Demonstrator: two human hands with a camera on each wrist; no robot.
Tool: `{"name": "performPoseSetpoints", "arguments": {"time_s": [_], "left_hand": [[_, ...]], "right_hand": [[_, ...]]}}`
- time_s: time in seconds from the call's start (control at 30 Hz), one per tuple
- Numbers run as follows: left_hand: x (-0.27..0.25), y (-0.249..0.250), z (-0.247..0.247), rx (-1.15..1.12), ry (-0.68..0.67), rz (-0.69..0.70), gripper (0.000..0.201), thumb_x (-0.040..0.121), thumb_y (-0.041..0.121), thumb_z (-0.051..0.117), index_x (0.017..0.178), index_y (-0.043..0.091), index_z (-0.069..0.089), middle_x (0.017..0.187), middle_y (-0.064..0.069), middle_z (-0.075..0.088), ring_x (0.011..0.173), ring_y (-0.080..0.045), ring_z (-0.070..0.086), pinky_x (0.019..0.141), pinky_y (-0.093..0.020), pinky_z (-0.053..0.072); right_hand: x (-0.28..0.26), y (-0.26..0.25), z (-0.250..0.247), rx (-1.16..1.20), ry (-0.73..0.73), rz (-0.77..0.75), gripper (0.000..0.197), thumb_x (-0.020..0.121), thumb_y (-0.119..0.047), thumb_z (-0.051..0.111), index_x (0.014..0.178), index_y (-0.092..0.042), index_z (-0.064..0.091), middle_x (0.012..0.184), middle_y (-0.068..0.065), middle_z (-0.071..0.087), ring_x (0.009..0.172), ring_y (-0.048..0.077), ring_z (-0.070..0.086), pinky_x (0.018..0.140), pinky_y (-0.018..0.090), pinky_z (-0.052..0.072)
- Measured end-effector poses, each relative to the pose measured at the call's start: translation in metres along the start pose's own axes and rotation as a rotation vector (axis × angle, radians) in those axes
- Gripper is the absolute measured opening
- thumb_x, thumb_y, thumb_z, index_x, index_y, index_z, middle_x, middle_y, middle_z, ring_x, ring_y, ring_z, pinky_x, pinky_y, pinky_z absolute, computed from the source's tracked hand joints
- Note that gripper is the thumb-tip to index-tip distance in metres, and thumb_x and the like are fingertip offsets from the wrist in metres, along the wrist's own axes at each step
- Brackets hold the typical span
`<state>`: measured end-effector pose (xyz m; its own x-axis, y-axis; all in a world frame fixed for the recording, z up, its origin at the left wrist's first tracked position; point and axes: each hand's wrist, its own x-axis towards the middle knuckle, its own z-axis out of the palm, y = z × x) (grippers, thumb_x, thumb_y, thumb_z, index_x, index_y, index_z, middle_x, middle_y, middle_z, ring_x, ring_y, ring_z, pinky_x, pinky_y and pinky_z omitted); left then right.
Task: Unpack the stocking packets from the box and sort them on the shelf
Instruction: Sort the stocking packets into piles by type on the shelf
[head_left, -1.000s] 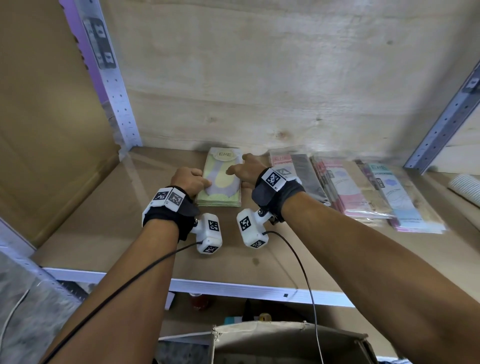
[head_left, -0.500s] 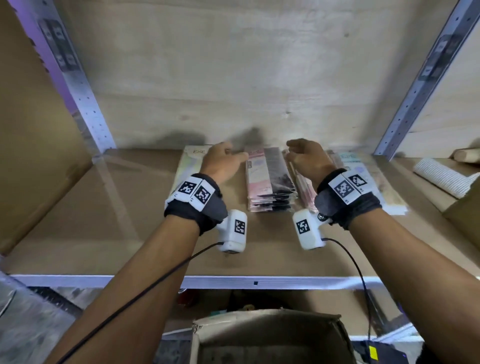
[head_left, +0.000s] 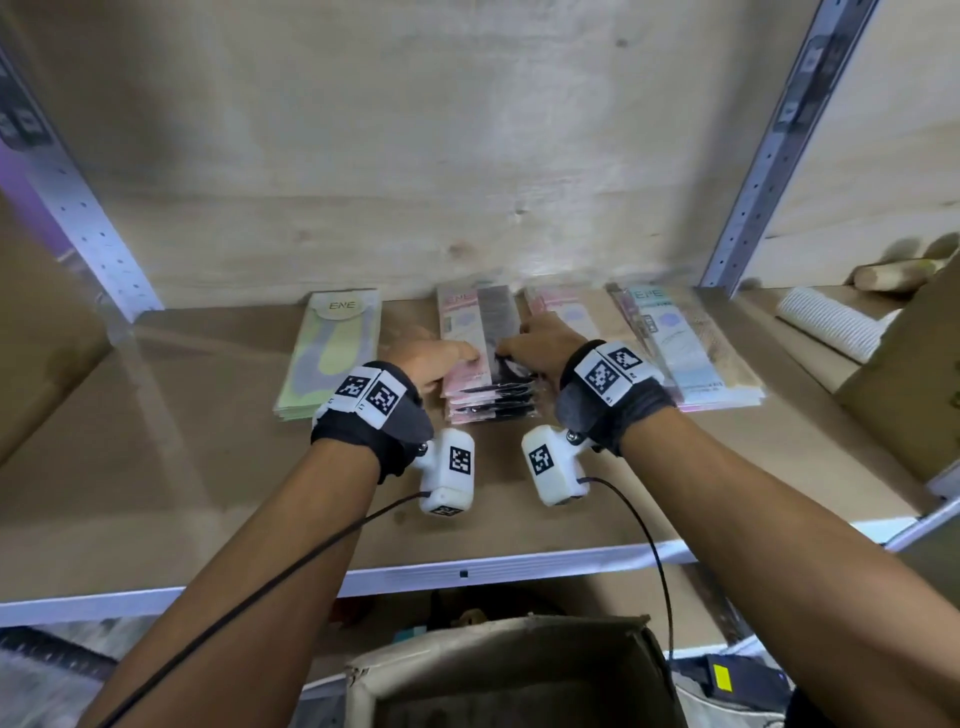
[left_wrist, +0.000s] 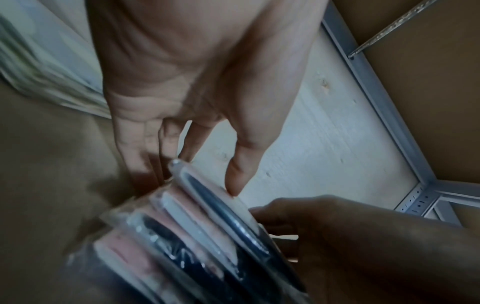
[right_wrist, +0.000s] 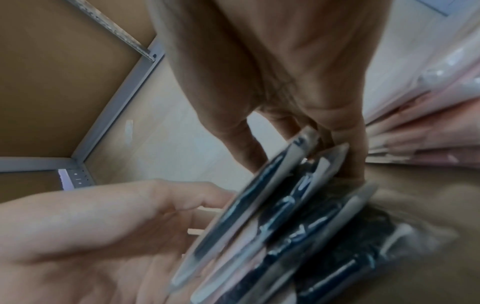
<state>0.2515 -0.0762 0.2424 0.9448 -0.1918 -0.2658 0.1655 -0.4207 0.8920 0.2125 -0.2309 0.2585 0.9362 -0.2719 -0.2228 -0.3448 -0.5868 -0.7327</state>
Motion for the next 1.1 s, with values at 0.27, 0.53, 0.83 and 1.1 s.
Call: {"name": "performPoseSetpoints", "arguments": {"time_s": [0.27, 0.53, 0.83, 1.1], "left_hand": [[0.002, -0.004, 0.002, 0.037, 0.008, 0.006, 0.018, 0.074, 0.018, 0.083, 0.086, 0.014, 0.07, 0.096, -0.007, 0.076, 0.089, -0.023, 0.073, 0.082, -0.034, 0.058], [-0.002, -0.011, -0.014, -0.006, -0.014, -0.05, 0.032, 0.071, 0.016, 0.085, 0.099, 0.008, 0.071, 0.096, -0.009, 0.077, 0.088, -0.025, 0.075, 0.09, -0.043, 0.059], [0.015, -0.01, -0.023, 0.005, 0.022, -0.062, 0.025, 0.069, 0.015, 0.085, 0.084, 0.014, 0.065, 0.084, -0.006, 0.077, 0.082, -0.026, 0.076, 0.086, -0.047, 0.06], [0.009, -0.004, -0.018, 0.163, 0.123, -0.013, 0.035, 0.077, 0.019, 0.081, 0.101, 0.006, 0.06, 0.115, -0.012, 0.07, 0.1, -0.03, 0.068, 0.086, -0.04, 0.057]], "right_hand": [[0.001, 0.002, -0.001, -0.06, 0.03, -0.008, 0.034, 0.085, -0.014, 0.068, 0.115, 0.0, 0.061, 0.109, 0.017, 0.069, 0.101, 0.03, 0.067, 0.089, 0.04, 0.057], [-0.001, 0.003, 0.011, -0.013, 0.01, -0.027, 0.03, 0.081, -0.02, 0.075, 0.101, 0.002, 0.07, 0.101, 0.015, 0.073, 0.096, 0.027, 0.071, 0.087, 0.044, 0.059], [0.01, -0.013, 0.016, -0.067, -0.02, -0.021, 0.032, 0.081, -0.026, 0.073, 0.103, -0.002, 0.07, 0.1, 0.013, 0.073, 0.095, 0.026, 0.07, 0.088, 0.041, 0.058], [0.009, -0.007, 0.018, -0.03, -0.039, -0.073, 0.041, 0.086, -0.036, 0.069, 0.115, -0.008, 0.067, 0.114, 0.01, 0.07, 0.095, 0.022, 0.067, 0.074, 0.025, 0.051]]}}
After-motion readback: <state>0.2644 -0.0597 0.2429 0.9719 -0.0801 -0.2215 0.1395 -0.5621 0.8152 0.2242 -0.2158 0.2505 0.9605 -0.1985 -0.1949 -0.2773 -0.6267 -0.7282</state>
